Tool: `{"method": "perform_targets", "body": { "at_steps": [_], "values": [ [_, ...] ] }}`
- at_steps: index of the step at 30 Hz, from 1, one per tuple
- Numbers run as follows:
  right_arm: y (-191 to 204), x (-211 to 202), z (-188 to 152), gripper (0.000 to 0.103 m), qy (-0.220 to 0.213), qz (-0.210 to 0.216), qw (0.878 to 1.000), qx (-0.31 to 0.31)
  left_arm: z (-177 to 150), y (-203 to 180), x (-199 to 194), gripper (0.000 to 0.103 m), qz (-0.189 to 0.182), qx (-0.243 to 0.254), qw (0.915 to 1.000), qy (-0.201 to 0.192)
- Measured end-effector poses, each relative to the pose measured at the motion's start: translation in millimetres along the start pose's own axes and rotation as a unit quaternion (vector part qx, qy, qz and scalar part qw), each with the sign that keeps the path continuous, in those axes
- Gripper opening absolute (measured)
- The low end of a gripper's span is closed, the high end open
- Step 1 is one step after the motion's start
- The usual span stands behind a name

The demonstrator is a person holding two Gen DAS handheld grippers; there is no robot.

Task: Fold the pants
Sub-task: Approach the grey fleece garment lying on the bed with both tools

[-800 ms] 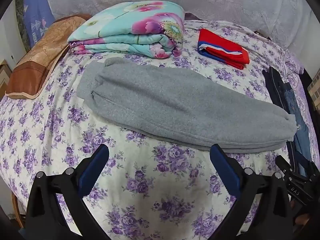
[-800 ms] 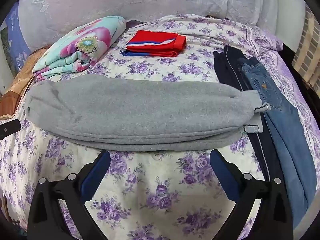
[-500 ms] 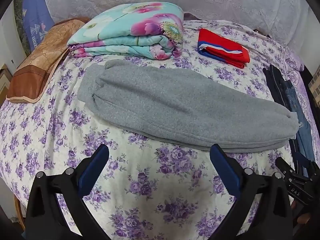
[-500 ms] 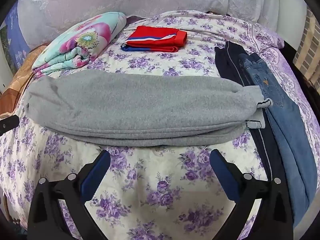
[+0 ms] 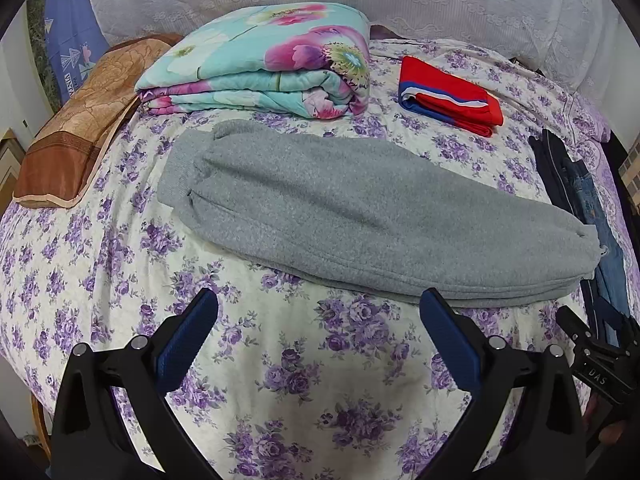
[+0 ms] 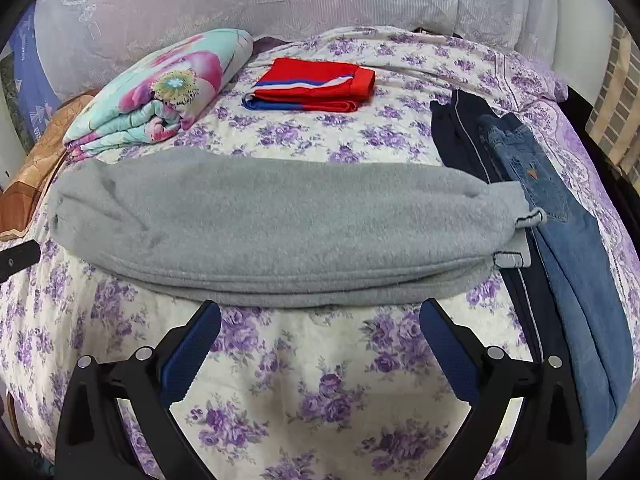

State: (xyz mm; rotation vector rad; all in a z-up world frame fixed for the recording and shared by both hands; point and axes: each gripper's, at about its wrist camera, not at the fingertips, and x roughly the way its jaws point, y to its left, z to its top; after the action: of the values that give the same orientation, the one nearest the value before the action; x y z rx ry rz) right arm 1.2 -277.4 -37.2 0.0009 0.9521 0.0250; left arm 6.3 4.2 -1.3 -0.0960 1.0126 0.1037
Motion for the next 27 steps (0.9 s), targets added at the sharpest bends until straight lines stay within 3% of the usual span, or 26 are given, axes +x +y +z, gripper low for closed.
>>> {"method": "perform_targets", "body": {
  "at_steps": [27],
  "values": [
    [4.0,0.4,-4.6,0.100,0.005,0.002,1.000,-0.005,-1.9,5.8,-1.2,0.098,-0.001,-0.004,1.0000,0.001]
  ]
}}
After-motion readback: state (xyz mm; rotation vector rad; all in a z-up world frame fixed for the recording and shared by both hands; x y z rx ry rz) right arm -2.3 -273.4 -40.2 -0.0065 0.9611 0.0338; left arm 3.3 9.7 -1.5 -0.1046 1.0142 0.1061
